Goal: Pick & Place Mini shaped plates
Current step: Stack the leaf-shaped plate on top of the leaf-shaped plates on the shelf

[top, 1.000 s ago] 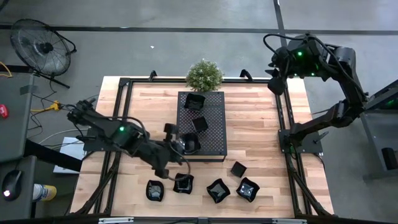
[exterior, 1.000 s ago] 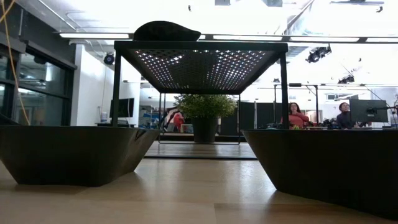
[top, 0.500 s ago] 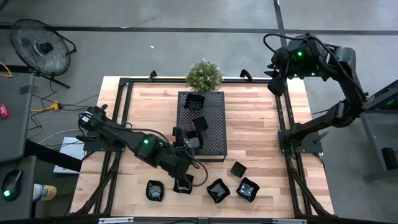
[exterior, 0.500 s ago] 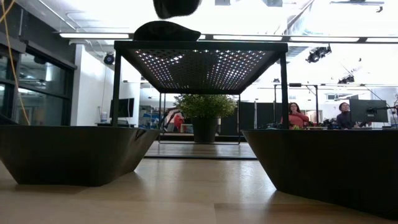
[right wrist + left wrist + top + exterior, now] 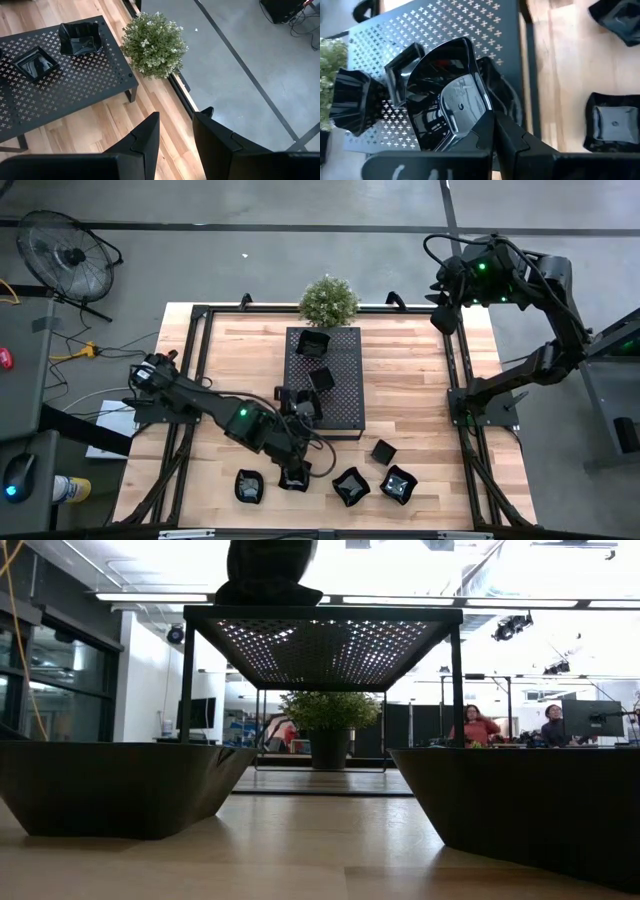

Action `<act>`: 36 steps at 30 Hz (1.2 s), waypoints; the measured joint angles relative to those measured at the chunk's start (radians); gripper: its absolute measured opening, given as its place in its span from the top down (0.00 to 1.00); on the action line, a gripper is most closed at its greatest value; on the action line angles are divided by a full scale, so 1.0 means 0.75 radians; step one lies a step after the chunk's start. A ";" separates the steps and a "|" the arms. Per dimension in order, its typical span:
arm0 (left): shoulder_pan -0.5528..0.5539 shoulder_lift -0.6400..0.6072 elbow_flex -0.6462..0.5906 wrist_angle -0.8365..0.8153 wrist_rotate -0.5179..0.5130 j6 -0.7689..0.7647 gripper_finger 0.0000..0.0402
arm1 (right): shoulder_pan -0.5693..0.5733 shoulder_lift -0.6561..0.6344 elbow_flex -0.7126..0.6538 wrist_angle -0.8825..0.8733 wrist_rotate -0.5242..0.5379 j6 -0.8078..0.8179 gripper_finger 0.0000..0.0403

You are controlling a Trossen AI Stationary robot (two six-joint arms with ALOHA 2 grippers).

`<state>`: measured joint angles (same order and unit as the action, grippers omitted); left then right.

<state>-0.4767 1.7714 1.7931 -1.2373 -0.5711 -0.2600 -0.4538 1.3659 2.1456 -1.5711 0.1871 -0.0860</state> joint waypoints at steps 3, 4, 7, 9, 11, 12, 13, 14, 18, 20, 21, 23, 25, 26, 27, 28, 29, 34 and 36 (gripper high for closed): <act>0.000 0.000 0.000 0.000 0.028 -0.009 1.00 | 0.000 0.000 0.000 0.000 0.001 0.000 0.72; 0.000 0.000 -0.001 -0.001 0.037 -0.016 1.00 | 0.000 0.000 0.000 0.000 0.000 0.001 0.72; 0.015 0.006 -0.016 -0.001 0.059 -0.050 1.00 | 0.000 0.000 0.000 0.000 -0.013 0.005 0.72; 0.027 0.017 -0.017 -0.004 0.068 -0.076 1.00 | 0.000 0.000 0.000 0.000 -0.015 0.005 0.72; 0.035 0.018 -0.018 -0.017 0.082 -0.080 1.00 | 0.000 0.000 0.000 0.000 -0.016 0.005 0.72; 0.042 0.025 -0.017 -0.015 0.083 -0.080 1.00 | 0.000 0.000 0.000 0.000 -0.015 0.005 0.72; 0.045 0.032 -0.015 -0.019 0.085 -0.080 1.00 | 0.000 0.000 0.000 0.000 -0.015 0.005 0.72; 0.047 0.039 -0.017 -0.031 0.087 -0.079 1.00 | 0.000 0.000 0.000 0.000 -0.015 0.005 0.72; 0.053 0.045 -0.016 -0.025 0.114 -0.079 1.00 | 0.000 0.000 0.000 0.000 -0.015 0.009 0.72; 0.052 0.047 -0.017 -0.029 0.113 -0.069 1.00 | 0.000 0.000 0.000 0.000 -0.015 0.010 0.72; 0.051 0.048 -0.017 -0.029 0.115 -0.061 1.00 | 0.000 0.000 0.000 0.000 -0.015 0.010 0.72; 0.051 0.048 -0.017 -0.027 0.122 -0.048 1.00 | 0.000 0.000 0.000 0.000 -0.015 0.015 0.72; 0.051 0.048 -0.017 -0.025 0.121 -0.045 1.00 | 0.000 0.000 0.000 0.000 -0.015 0.015 0.72; 0.051 0.048 -0.017 -0.024 0.121 -0.043 0.99 | 0.000 0.000 -0.001 0.000 -0.015 0.015 0.72; 0.051 0.048 -0.017 -0.025 0.121 -0.037 0.98 | 0.000 0.000 -0.001 0.000 -0.015 0.015 0.72; 0.051 0.048 -0.017 -0.025 0.120 -0.028 0.97 | 0.000 0.000 -0.001 0.000 -0.015 0.015 0.72; 0.052 0.048 -0.017 -0.025 0.120 -0.013 0.96 | 0.000 0.000 -0.001 0.000 -0.015 0.015 0.72; 0.052 0.048 -0.017 -0.024 0.120 0.035 0.91 | 0.000 0.000 -0.001 0.000 -0.017 0.025 0.72; 0.051 0.048 -0.017 -0.024 0.119 0.060 0.90 | 0.000 0.000 -0.001 0.000 -0.020 0.031 0.72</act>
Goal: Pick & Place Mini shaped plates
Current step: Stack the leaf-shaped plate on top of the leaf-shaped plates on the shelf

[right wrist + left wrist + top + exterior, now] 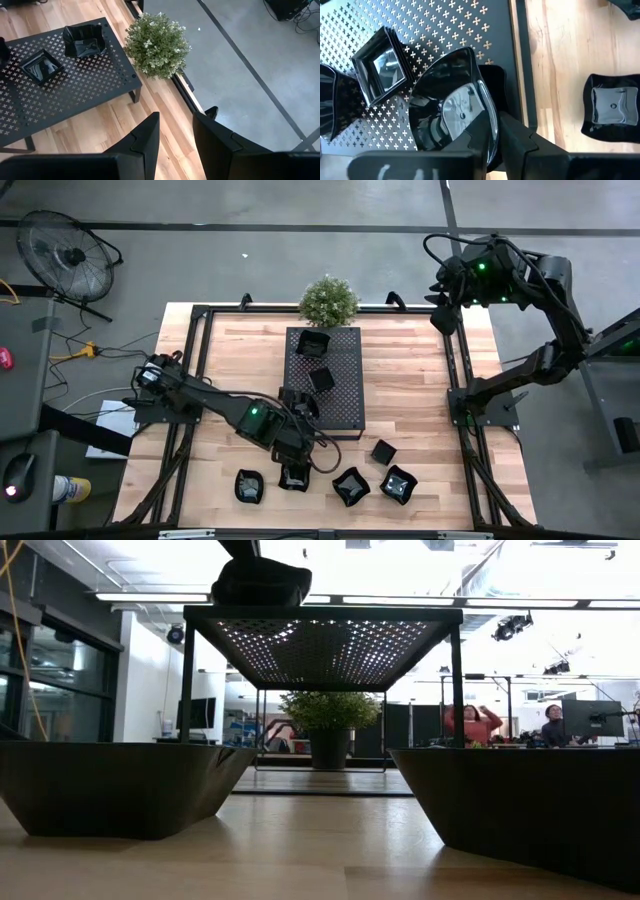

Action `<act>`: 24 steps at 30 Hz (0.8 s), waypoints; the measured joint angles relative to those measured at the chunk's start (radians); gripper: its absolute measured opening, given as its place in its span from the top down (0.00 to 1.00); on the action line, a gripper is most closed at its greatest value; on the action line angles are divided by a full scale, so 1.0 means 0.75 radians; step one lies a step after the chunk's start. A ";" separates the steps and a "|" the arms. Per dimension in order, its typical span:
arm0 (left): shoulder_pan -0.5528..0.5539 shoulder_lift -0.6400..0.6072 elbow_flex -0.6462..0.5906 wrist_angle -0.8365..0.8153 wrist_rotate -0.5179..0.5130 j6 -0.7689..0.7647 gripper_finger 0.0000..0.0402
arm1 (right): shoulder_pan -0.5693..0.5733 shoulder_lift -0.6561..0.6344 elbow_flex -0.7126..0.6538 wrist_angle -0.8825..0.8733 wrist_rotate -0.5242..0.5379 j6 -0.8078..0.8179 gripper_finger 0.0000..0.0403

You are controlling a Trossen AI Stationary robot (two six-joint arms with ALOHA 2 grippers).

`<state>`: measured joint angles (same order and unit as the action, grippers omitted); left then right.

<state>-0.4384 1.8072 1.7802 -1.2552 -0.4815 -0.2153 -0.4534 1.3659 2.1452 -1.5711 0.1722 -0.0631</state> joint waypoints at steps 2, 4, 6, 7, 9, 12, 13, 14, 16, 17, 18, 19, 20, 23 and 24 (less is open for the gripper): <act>0.000 0.000 0.000 0.000 0.000 0.010 0.90 | 0.000 0.000 0.000 0.000 -0.005 0.005 0.72; 0.000 0.000 0.000 0.000 0.000 0.012 0.90 | 0.000 0.000 0.000 0.000 -0.008 0.005 0.72; 0.000 0.000 0.000 0.000 0.000 0.012 0.90 | 0.000 0.000 0.000 0.000 -0.010 0.005 0.72; 0.000 0.000 0.000 0.000 -0.001 0.012 0.90 | 0.000 0.000 0.000 0.000 -0.010 0.005 0.72; 0.000 0.000 0.000 0.000 -0.002 0.016 0.90 | 0.000 0.000 0.000 0.000 -0.010 0.005 0.72; 0.000 0.000 0.000 0.000 -0.004 0.018 0.90 | 0.000 0.000 0.000 0.000 -0.010 0.005 0.72; 0.000 -0.001 0.000 0.000 -0.005 0.029 0.90 | 0.000 0.000 0.000 0.000 -0.010 0.005 0.72; 0.000 -0.001 0.000 0.000 -0.008 0.039 0.90 | 0.000 0.000 0.000 0.000 -0.010 0.005 0.72; 0.000 -0.001 0.000 0.001 -0.017 0.050 0.90 | 0.000 0.000 0.000 0.000 -0.010 0.005 0.72; 0.000 -0.001 0.000 0.000 -0.014 0.058 0.90 | 0.000 0.000 0.000 0.000 -0.010 0.005 0.72; 0.000 -0.001 0.000 0.001 -0.012 0.069 0.90 | 0.000 0.000 0.000 0.000 -0.010 0.005 0.72; 0.000 -0.001 0.000 0.001 -0.006 0.076 0.90 | 0.000 0.000 0.000 0.000 -0.011 0.005 0.72; 0.000 -0.001 0.001 0.001 -0.005 0.083 0.90 | 0.000 0.000 0.000 0.000 -0.014 0.005 0.72; 0.000 -0.001 0.001 0.009 -0.004 0.086 0.86 | 0.000 0.000 0.000 0.000 -0.016 0.005 0.72; 0.000 -0.001 0.001 0.009 -0.006 0.086 0.84 | 0.000 0.000 0.000 0.000 -0.016 0.005 0.72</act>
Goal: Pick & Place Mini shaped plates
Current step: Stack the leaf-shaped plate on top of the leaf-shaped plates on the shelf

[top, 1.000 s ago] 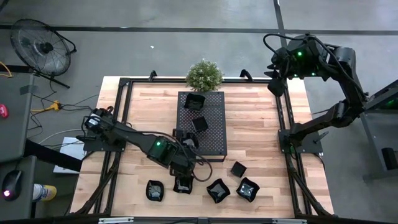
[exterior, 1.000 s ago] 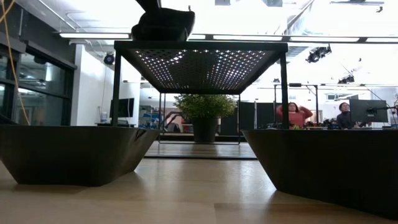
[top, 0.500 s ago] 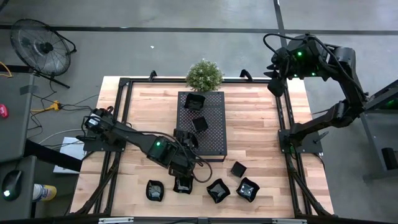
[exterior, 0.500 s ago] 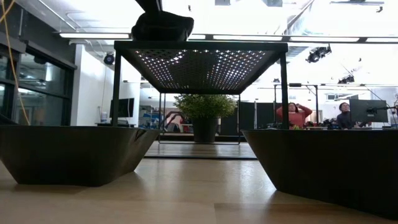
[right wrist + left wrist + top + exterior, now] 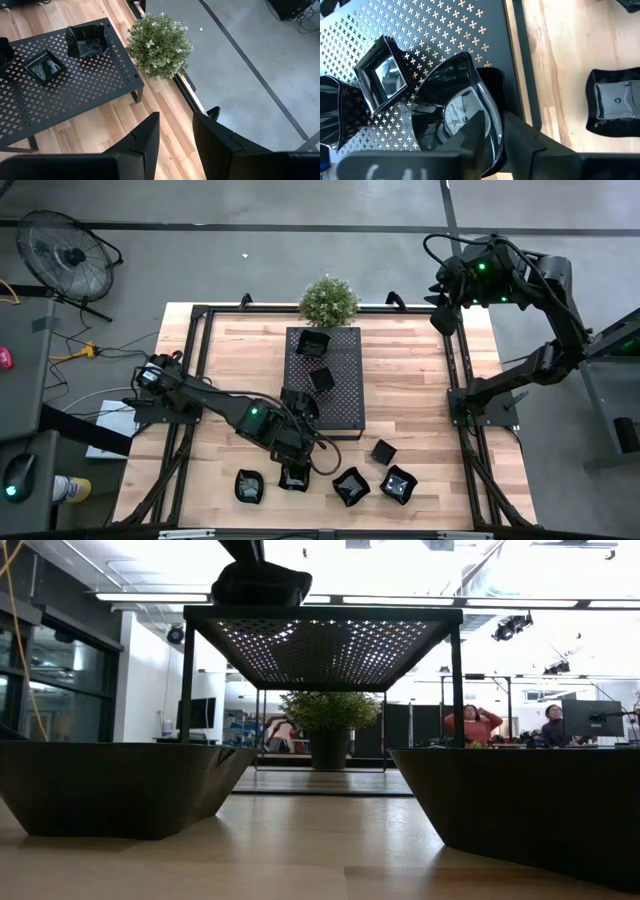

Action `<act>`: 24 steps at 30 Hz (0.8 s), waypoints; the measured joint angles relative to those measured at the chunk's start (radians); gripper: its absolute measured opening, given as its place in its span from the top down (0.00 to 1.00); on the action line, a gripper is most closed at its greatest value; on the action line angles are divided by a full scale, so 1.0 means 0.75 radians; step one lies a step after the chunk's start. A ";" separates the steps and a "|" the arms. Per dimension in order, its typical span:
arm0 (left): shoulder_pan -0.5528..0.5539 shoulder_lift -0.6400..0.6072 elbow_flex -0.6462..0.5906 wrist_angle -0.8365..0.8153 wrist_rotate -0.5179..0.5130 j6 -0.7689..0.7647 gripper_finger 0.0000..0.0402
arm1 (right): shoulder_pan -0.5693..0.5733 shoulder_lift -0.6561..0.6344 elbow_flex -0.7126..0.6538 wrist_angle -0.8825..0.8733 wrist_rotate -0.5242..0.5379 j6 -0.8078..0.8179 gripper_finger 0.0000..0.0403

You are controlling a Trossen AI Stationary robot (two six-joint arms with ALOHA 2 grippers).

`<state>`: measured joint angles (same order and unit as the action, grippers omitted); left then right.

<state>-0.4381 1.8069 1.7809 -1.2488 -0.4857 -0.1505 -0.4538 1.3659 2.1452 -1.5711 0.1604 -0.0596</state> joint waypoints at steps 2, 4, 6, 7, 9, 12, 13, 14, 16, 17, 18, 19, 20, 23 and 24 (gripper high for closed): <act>0.000 0.000 0.000 0.000 -0.014 0.000 0.80 | 0.000 0.000 0.000 0.000 0.000 0.000 0.72; 0.000 0.000 0.000 0.000 -0.023 0.001 0.76 | 0.000 0.000 0.000 0.000 -0.003 0.000 0.72; 0.000 -0.001 0.000 0.000 -0.035 0.007 0.72 | 0.000 0.000 0.000 0.000 -0.017 0.000 0.72; 0.000 -0.001 0.000 0.000 -0.038 0.021 0.70 | 0.000 0.000 0.000 0.000 -0.020 0.000 0.72; 0.000 -0.001 0.000 0.002 -0.040 0.034 0.68 | 0.001 0.000 0.000 0.000 -0.025 0.001 0.72; 0.000 -0.001 0.001 0.008 -0.040 0.036 0.67 | 0.001 0.000 0.000 0.000 -0.025 0.001 0.72; 0.000 -0.001 0.001 0.008 -0.040 0.036 0.67 | 0.000 0.000 0.000 0.000 -0.025 0.001 0.72; 0.000 -0.001 0.001 0.008 -0.040 0.036 0.67 | 0.000 0.000 0.000 0.000 -0.025 0.001 0.72; 0.000 -0.001 0.001 0.008 -0.040 0.036 0.67 | 0.000 0.000 0.000 0.000 -0.025 0.001 0.72; 0.000 -0.001 0.001 0.008 -0.040 0.037 0.67 | 0.001 0.000 0.000 0.000 -0.025 0.001 0.72; 0.000 -0.001 0.004 0.003 -0.040 0.045 0.67 | 0.001 0.000 0.000 0.000 -0.025 0.001 0.72; 0.000 -0.001 0.016 -0.008 -0.039 0.054 0.67 | 0.000 0.000 0.000 0.000 -0.025 0.001 0.72; 0.000 -0.001 0.032 -0.016 -0.040 0.062 0.67 | 0.000 0.000 0.000 0.000 -0.025 0.001 0.72; 0.000 -0.003 0.084 -0.027 -0.042 0.084 0.67 | 0.001 0.000 0.000 0.000 -0.025 0.001 0.72; 0.000 -0.002 0.109 -0.043 -0.041 0.090 0.67 | 0.001 0.000 0.000 0.000 -0.026 0.001 0.72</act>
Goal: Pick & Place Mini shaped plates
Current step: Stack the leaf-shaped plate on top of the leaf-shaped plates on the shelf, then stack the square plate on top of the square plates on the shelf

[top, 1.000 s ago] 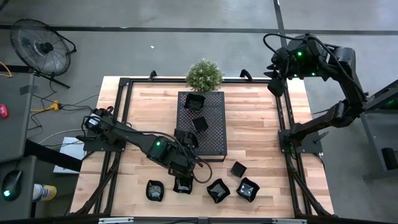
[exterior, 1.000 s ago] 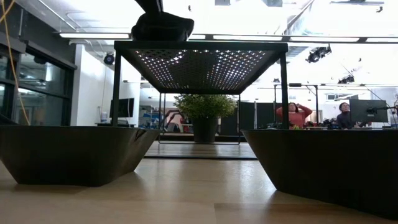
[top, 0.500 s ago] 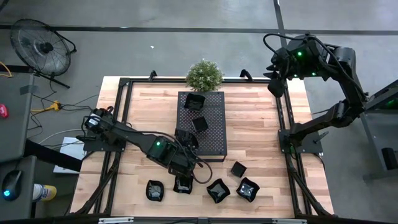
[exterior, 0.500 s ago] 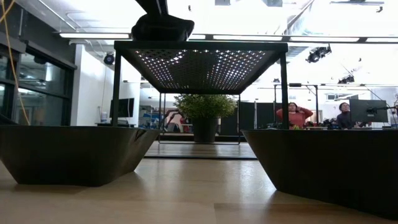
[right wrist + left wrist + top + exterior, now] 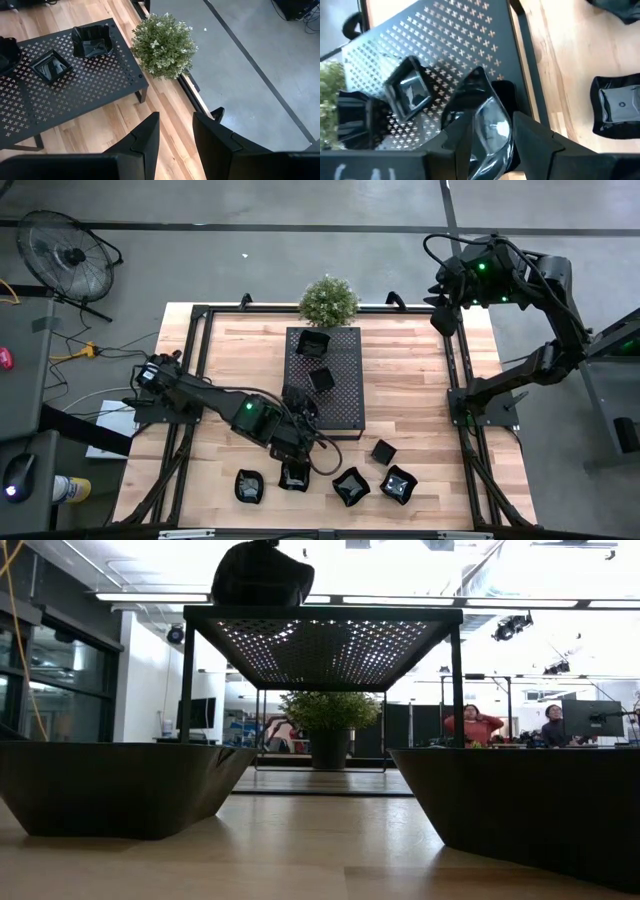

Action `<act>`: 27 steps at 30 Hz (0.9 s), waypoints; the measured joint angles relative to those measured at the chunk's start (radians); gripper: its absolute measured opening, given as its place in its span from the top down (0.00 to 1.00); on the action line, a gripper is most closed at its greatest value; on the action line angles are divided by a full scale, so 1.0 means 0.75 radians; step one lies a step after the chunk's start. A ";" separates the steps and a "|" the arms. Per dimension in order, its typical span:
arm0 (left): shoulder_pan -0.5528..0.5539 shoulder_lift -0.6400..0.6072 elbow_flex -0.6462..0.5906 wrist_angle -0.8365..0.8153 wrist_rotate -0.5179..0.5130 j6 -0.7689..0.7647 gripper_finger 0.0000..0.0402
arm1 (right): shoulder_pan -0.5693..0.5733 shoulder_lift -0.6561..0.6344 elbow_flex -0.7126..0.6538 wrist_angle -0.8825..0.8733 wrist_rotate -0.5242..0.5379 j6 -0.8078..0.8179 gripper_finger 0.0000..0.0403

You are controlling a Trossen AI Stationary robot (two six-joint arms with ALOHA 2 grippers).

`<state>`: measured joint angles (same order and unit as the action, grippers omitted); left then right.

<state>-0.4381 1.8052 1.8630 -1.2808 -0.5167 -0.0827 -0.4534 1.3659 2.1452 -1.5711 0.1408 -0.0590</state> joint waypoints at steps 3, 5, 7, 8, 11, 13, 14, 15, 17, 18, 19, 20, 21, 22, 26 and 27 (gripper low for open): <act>-0.001 -0.002 0.073 -0.053 0.008 0.000 0.67 | 0.000 0.000 0.000 0.000 -0.018 0.000 0.72; -0.001 -0.002 0.102 -0.102 0.018 0.000 0.67 | 0.000 0.000 0.000 0.000 -0.022 0.000 0.72; -0.001 -0.002 0.109 -0.134 0.018 0.000 0.67 | 0.000 0.000 0.000 0.000 -0.023 0.000 0.72; 0.000 -0.002 0.110 -0.149 0.018 0.000 0.67 | 0.000 0.000 0.000 0.000 -0.024 0.000 0.72; 0.000 -0.001 0.110 -0.195 0.018 -0.001 0.67 | -0.001 0.000 0.000 0.000 -0.024 0.000 0.72; 0.000 -0.001 0.110 -0.202 0.011 -0.005 0.67 | 0.000 0.000 0.000 0.000 -0.024 -0.001 0.72; 0.000 -0.001 0.110 -0.206 0.005 -0.005 0.67 | 0.000 0.000 0.000 0.000 -0.024 -0.004 0.72; 0.000 -0.002 0.110 -0.209 -0.011 -0.008 0.67 | 0.000 0.000 0.000 0.000 -0.024 -0.008 0.72; 0.000 -0.013 0.110 -0.222 -0.034 -0.031 0.67 | 0.000 0.000 0.000 0.000 -0.024 -0.008 0.72; 0.004 -0.018 0.110 -0.223 -0.046 -0.043 0.67 | 0.000 0.000 0.000 0.000 -0.023 -0.008 0.72; 0.009 -0.027 0.110 -0.227 -0.053 -0.055 0.67 | -0.001 0.000 0.000 0.000 -0.024 -0.009 0.72; 0.009 -0.034 0.110 -0.239 -0.057 -0.074 0.67 | 0.000 0.000 0.000 0.000 -0.024 -0.010 0.72; 0.011 -0.041 0.110 -0.248 -0.062 -0.096 0.67 | 0.000 0.000 0.000 0.000 -0.024 -0.010 0.72; 0.017 -0.050 0.110 -0.256 -0.068 -0.116 0.67 | 0.000 0.000 0.000 0.000 -0.024 -0.010 0.72; 0.033 -0.086 0.110 -0.306 -0.080 -0.203 0.67 | 0.000 0.000 0.000 0.000 -0.024 -0.011 0.72; 0.036 -0.097 0.109 -0.316 -0.082 -0.222 0.67 | 0.000 0.000 0.000 0.000 -0.024 -0.012 0.72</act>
<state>-0.4114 1.7322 1.9450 -1.5181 -0.5781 -0.2489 -0.4534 1.3659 2.1452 -1.5711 0.1230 -0.0677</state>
